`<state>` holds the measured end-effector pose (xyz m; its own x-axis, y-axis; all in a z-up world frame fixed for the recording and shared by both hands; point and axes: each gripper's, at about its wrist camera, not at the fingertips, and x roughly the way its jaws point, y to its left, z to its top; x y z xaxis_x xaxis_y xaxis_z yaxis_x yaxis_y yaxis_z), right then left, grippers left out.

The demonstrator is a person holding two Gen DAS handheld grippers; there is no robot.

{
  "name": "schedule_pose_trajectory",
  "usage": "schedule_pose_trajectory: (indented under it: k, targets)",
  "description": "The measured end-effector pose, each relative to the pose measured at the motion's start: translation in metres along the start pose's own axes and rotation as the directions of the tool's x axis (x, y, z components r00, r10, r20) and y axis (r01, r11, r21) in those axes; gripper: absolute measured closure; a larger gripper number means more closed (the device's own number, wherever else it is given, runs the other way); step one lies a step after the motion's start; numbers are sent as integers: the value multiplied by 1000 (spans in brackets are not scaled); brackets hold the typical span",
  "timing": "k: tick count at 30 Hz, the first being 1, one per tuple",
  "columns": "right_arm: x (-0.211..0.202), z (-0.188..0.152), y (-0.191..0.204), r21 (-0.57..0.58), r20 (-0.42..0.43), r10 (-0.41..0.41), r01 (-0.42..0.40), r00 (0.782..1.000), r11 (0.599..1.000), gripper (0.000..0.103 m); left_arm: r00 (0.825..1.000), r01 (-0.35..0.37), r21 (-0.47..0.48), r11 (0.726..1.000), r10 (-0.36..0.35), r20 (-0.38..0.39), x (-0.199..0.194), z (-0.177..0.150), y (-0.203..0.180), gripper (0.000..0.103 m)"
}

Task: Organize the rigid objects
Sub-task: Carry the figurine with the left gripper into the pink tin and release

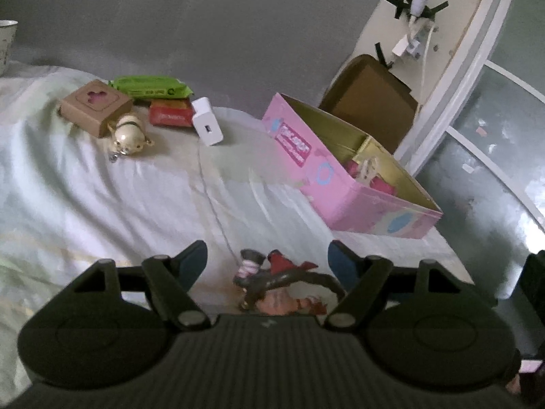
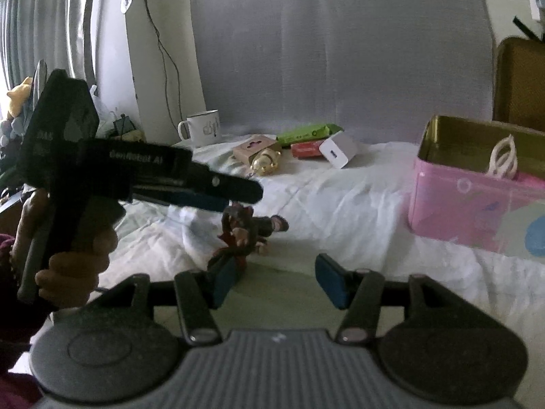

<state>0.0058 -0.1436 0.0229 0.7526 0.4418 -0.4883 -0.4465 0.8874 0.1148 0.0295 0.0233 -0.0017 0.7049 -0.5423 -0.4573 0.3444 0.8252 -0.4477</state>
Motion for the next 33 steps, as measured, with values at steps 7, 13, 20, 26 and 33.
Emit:
schedule_pose_trajectory:
  k: [7,13,20,26,33]
  targets:
    - [-8,6,-5,23,46,32,-33,998,999,45,999,24,12,1000,-24,-24,7,-3,-4,23]
    - [31,6,-2,32,-80,110,-108,991,994,42,996,47,-37,998,-50,-72,17,-10,-1,22]
    - [55,11,9,-70,-132,134,-144,982,987,53,997,14,37,999,-11,-74,23,-18,-21,32]
    - [44,12,-2,-48,-78,121,-125,990,991,53,998,22,89,996,-16,-66,30,-2,-44,35]
    - [9,33,-32,-79,75,3,3,997,997,53,994,112,227,967,-107,-33,59,48,-100,36]
